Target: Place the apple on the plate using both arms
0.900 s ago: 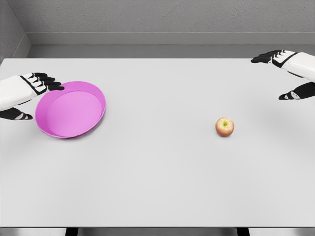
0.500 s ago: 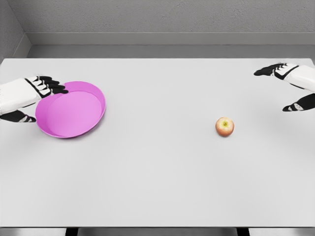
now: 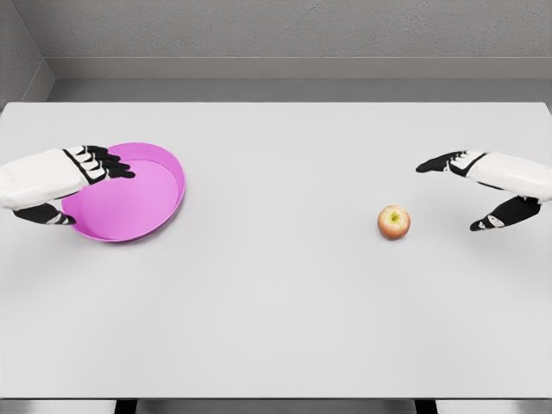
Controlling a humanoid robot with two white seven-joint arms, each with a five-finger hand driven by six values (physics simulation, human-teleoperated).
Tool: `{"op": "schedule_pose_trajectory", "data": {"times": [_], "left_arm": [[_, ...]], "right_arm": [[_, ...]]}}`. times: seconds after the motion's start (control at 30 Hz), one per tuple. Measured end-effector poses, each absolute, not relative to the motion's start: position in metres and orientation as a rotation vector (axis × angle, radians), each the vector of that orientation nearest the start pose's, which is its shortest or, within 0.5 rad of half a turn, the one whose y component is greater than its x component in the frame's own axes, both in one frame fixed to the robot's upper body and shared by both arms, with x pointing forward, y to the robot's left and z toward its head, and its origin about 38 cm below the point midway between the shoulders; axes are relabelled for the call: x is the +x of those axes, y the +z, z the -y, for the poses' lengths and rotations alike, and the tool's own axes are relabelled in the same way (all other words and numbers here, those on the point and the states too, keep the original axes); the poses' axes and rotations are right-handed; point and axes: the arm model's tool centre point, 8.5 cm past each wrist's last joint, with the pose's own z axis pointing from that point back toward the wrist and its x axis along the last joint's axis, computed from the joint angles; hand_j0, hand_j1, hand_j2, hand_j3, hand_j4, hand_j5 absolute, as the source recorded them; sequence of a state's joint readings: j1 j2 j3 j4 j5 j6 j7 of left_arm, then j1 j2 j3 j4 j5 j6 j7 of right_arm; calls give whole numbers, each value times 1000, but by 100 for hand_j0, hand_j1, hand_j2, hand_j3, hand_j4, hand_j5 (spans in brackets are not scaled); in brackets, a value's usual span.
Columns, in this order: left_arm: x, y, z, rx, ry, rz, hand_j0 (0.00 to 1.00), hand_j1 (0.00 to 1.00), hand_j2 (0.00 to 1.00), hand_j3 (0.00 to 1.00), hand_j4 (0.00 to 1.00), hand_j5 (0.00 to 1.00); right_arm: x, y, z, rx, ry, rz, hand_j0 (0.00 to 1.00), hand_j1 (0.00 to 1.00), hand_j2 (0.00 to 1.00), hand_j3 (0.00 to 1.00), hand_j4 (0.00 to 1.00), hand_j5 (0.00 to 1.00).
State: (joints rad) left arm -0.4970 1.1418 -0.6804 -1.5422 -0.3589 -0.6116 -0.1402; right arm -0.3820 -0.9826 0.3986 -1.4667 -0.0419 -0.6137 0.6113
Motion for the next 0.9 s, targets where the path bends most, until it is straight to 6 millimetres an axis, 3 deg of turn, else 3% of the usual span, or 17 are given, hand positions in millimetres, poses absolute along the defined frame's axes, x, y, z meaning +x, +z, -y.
{"op": "schedule_pose_trajectory", "data": {"times": [0.4, 0.63, 0.9], "left_arm": [[381, 221, -378, 514, -2003, 1465, 100, 100, 100, 100, 100, 100], [381, 220, -378, 513, -2004, 1465, 100, 100, 100, 100, 100, 100], [381, 219, -377, 507, -2006, 1462, 100, 100, 100, 100, 100, 100]], "right_arm": [[389, 200, 357, -74, 1734, 1518, 100, 100, 100, 100, 100, 100], [395, 201, 346, -63, 1745, 1536, 100, 100, 100, 100, 100, 100], [394, 190, 336, -24, 1754, 1525, 100, 100, 100, 100, 100, 100]]}}
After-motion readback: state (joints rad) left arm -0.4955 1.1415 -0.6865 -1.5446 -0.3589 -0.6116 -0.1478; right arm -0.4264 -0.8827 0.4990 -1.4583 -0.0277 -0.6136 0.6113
